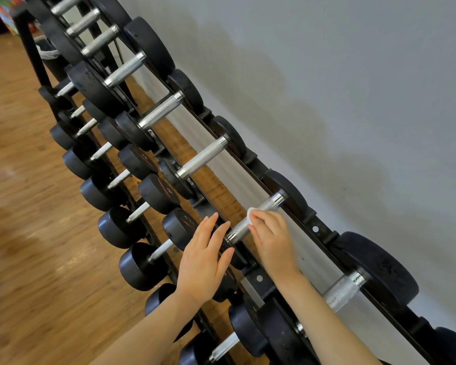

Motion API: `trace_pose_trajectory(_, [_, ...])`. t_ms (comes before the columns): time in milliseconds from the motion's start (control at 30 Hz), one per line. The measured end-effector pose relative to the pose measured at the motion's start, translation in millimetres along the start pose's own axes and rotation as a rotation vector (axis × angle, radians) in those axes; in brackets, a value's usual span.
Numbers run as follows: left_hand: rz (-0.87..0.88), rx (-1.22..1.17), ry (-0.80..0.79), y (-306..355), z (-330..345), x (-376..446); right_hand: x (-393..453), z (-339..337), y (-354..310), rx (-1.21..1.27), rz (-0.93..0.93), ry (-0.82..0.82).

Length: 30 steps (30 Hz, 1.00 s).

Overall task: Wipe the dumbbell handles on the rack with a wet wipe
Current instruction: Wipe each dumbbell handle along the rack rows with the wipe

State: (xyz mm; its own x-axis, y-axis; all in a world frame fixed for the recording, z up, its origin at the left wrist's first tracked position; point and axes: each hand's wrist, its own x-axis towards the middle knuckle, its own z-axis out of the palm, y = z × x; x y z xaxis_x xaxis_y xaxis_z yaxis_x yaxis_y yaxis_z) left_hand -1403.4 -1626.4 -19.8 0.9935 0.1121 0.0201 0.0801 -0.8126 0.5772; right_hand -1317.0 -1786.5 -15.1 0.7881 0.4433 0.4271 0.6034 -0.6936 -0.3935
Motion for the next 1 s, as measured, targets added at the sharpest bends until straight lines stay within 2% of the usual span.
trace_pose_trajectory(167, [0.001,-0.009,-0.002,-0.4,0.8,-0.1,9.1,-6.5,6.4,0.077,0.161,0.077])
trace_pose_trajectory(300, [-0.001,-0.02,-0.002,-0.7,1.0,-0.3,1.9,-1.1,7.9,0.028,-0.028,0.015])
trace_pose_trajectory(433, [0.001,-0.012,-0.003,-1.1,1.5,-0.1,7.4,-7.6,14.5,0.145,0.158,0.139])
trace_pose_trajectory(633, [-0.007,-0.015,-0.001,-0.7,2.7,-0.4,-5.6,11.5,5.3,0.236,0.259,0.169])
trace_pose_trajectory(767, [-0.007,-0.01,-0.005,-0.4,2.5,-0.1,2.9,4.9,12.1,0.282,0.337,0.248])
trace_pose_trajectory(867, [-0.007,-0.006,-0.008,0.1,1.1,-0.4,3.2,2.1,7.5,0.227,0.287,0.249])
trace_pose_trajectory(1000, [-0.008,-0.002,-0.011,1.0,0.2,-0.3,-3.4,1.0,10.0,0.167,0.163,0.163])
